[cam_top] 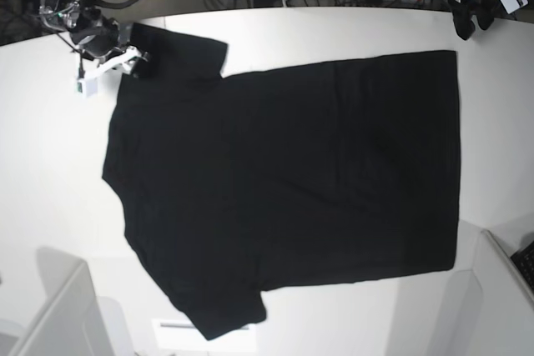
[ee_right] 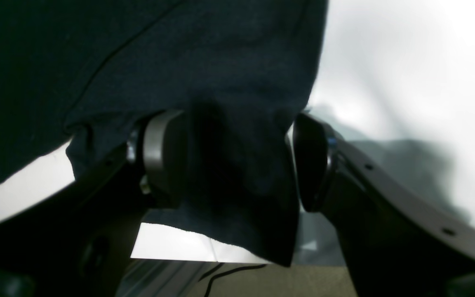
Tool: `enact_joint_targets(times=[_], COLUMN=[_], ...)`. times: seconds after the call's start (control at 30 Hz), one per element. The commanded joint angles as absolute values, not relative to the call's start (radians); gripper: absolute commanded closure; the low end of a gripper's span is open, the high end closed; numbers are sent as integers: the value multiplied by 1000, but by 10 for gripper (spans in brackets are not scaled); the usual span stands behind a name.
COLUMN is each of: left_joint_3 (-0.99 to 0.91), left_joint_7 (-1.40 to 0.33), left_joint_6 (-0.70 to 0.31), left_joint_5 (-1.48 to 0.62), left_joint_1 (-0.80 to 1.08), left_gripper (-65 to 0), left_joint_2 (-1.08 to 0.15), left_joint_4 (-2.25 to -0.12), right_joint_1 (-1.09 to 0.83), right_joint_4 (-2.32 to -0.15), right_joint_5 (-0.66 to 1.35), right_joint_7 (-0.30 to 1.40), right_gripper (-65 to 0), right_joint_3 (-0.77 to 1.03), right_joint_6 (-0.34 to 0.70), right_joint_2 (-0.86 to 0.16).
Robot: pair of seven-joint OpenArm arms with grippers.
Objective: Fold the T-shirt properly
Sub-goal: 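Move both grippers down to the shirt's shoulder corners and grasp them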
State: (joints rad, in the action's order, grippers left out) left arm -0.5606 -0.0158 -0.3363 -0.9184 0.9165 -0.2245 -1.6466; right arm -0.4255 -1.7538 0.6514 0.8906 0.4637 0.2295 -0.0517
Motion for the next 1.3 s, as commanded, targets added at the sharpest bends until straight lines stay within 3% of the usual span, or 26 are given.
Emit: enact_joint_targets(times=[0.0, 0.1, 0.17, 0.27, 0.43, 1.1, 1.27], left_joint_3=[-602, -722, -799, -897, -957, -940, -845], left_joint_7=[-39, -213, -341, -470, -530, -687, -684], left_joint_6=[-380, -479, -533, -568, -575, -573, -573], left_joint_5=[-957, -1001, -983, -918, -802, -788, -788], left_joint_1=[917, 860, 806, 734, 653, 478, 470], left_gripper=[-359, -359, -359, -359, -359, -359, -359], left_joint_2=[-222, -194, -177, -137, -93, -94, -101], left_joint_4=[-1650, -1621, -1609, -1596, -1598, -1511, -1440], right_joint_1=[-427, -427, -427, -426, -420, -426, -426], right_joint_4=[-1764, -1755, -1730, -1689, -1624, -1618, -1618], right_joint_5=[654, 654, 654, 654, 654, 654, 654], right_joint_7=[891, 891, 888, 886, 886, 891, 891], right_gripper=[-375, -374, -336, -207, 0, 0, 0], right_joint_3=[469, 475, 470, 467, 469, 476, 476], right_joint_6=[236, 239, 242, 255, 398, 412, 412], right_joint_2=[-59, -59, -62, -64, -68, -68, -68])
